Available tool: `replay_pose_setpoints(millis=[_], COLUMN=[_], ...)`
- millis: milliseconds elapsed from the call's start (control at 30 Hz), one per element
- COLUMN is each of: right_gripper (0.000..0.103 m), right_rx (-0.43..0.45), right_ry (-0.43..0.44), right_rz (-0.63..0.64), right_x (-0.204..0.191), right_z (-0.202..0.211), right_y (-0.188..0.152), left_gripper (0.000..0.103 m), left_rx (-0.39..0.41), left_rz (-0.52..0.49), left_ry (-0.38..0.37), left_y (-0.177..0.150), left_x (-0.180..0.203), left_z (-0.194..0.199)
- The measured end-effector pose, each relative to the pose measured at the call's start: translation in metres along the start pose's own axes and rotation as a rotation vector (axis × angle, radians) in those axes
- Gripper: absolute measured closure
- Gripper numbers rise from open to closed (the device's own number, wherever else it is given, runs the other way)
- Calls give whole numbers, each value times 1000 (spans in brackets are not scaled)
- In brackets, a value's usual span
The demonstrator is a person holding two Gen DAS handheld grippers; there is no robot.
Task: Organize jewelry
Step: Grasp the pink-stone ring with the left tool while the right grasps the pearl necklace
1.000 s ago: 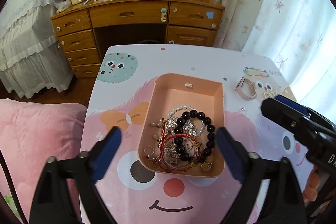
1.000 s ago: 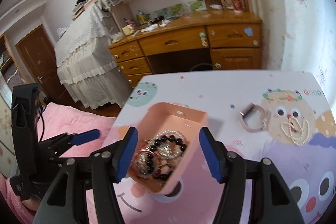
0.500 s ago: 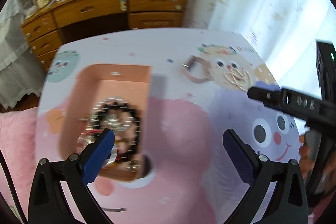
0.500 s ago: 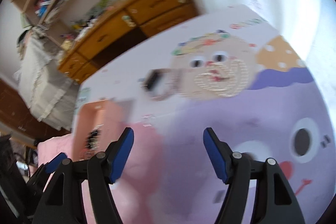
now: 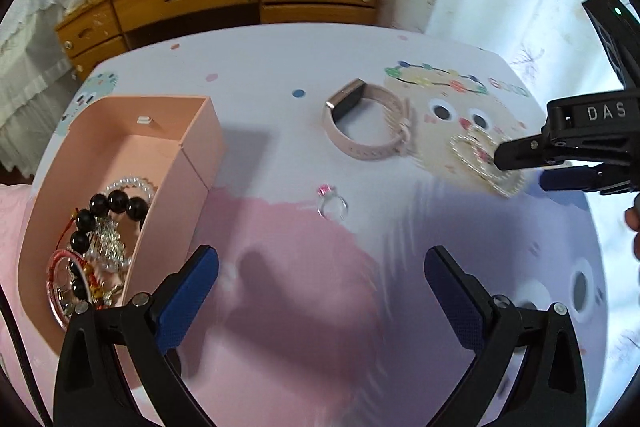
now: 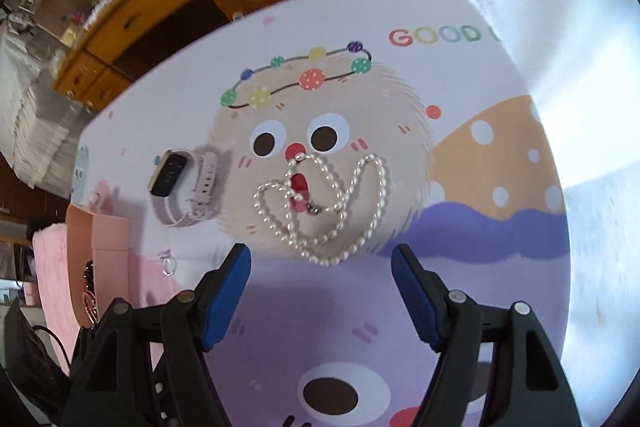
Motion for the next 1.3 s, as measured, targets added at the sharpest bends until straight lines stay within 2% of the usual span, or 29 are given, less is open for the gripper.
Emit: replay_pose_setpoints(millis=[133, 300, 433, 533, 600, 667, 700, 767, 800, 833, 900, 967, 1000, 1100, 1200, 1300], right_gripper=[30, 30, 30, 30, 30, 31, 32, 41, 55, 70, 85, 88, 93, 94, 99, 98], right_rx=[-59, -75, -84, -93, -91, -70, -60, -42, -31, -23, -14, -8, -3, 2, -4, -10], right_ry=[-28, -71, -111, -175, -217, -216, -214, -210, -206, -203, -196, -193, -188, -135, -106, -48], right_rz=[-1, -9, 26, 92, 137, 164, 175, 206, 233, 253, 290, 302, 307, 294, 296, 274], right_x=[0, 5, 3, -6, -12, -22, -23, -24, -28, -32, -36, -36, -35, -31, -28, -27], right_z=[-10, -14, -16, -19, -21, -22, -21, -19, -16, -14, -12, -10, -9, -5, -1, 3], right_y=[12, 25, 27, 25, 22, 23, 22, 20, 19, 16, 14, 11, 10, 2, -9, -24], left_gripper=[2, 8, 28, 34, 44, 60, 64, 75, 79, 89, 91, 91, 91, 97, 97, 97], left_rx=[66, 119, 101, 119, 132, 139, 142, 144, 145, 146, 146, 141, 138, 132, 132, 126], left_rz=[7, 11, 32, 44, 43, 40, 38, 33, 33, 38, 55, 72, 76, 87, 71, 47], left_ry=[24, 42, 49, 59, 59, 55, 51, 47, 44, 43, 34, 27, 25, 6, 2, -6], left_y=[5, 8, 9, 11, 12, 12, 13, 13, 13, 13, 12, 12, 11, 7, 1, -7], left_x=[1, 7, 10, 12, 13, 15, 16, 17, 16, 15, 13, 12, 11, 9, 9, 10], left_z=[-5, -6, -16, -18, -17, -16, -16, -16, -16, -16, -15, -14, -14, -11, -7, -2])
Point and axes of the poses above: each gripper's, at about its wrist camera, not at the fingertips, and z roughly against the way its jaws point, x to its right, y to its top, the point moved 5 cm from there along -z, roughly the way its jaws point, and after that the axes turned 7 degrees about z, right-handed, at the moved point
